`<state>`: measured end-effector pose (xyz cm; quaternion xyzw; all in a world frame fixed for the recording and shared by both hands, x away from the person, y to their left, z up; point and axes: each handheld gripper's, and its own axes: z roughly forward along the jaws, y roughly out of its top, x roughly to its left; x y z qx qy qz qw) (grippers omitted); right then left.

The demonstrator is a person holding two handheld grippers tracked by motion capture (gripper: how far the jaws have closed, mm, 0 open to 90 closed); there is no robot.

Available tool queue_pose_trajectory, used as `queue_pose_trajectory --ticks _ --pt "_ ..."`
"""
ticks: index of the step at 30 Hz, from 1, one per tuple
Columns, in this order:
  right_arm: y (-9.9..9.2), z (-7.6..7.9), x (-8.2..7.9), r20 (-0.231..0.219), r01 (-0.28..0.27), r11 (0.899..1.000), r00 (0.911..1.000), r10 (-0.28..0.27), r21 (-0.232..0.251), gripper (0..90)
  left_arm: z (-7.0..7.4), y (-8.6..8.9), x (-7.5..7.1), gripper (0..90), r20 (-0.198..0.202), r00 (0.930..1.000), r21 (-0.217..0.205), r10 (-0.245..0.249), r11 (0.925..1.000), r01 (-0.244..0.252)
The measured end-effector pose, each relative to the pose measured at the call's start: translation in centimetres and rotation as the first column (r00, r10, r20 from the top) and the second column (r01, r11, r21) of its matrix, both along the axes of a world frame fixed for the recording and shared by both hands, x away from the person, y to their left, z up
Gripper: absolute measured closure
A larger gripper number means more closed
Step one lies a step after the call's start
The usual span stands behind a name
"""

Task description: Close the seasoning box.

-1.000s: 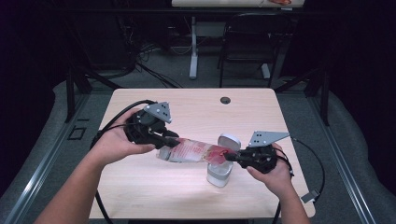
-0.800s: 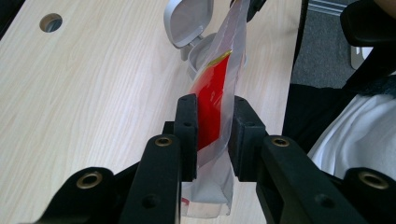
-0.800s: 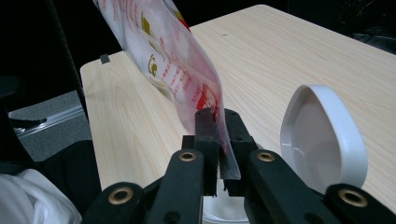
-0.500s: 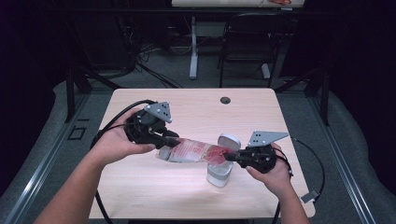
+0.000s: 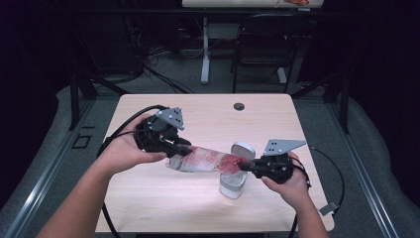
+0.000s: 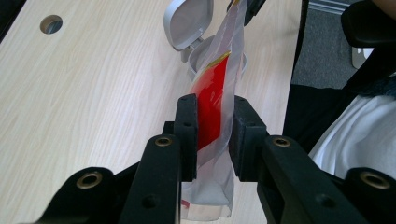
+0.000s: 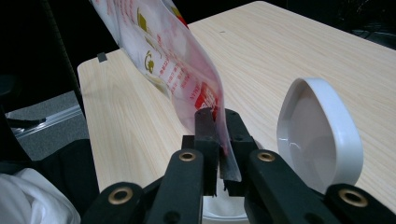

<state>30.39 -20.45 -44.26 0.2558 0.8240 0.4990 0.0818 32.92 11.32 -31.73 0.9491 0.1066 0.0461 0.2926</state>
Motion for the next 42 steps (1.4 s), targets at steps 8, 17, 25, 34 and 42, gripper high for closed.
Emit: queue_pose_trajectory --ticks 8,17,25,34,42 --pt "-0.07 -0.07 0.04 0.000 0.004 1.000 1.0000 -0.004 0.001 86.9 0.04 -0.12 0.01 75.4 0.003 1.0000 0.001 0.000 1.0000 0.000" --pt "-0.09 -0.09 0.04 0.000 0.006 1.000 1.0000 -0.006 0.000 86.8 0.10 -0.22 -0.03 75.4 0.004 1.0000 0.002 -0.001 1.0000 0.001" --pt "-0.14 -0.11 0.07 -0.001 0.009 1.000 1.0000 -0.009 -0.001 86.8 0.21 -0.39 -0.02 75.4 0.007 1.0000 0.008 -0.003 1.0000 0.003" --pt "-0.16 -0.13 0.09 -0.001 0.011 1.000 0.9999 -0.011 -0.003 86.7 0.35 -0.65 -0.04 75.5 0.008 1.0000 0.016 0.000 0.9999 0.000" --pt "-0.11 -0.16 0.09 0.000 0.013 1.000 0.9999 -0.013 -0.005 86.6 0.44 -0.73 -0.05 75.5 0.012 0.9999 0.015 -0.003 0.9999 0.003"
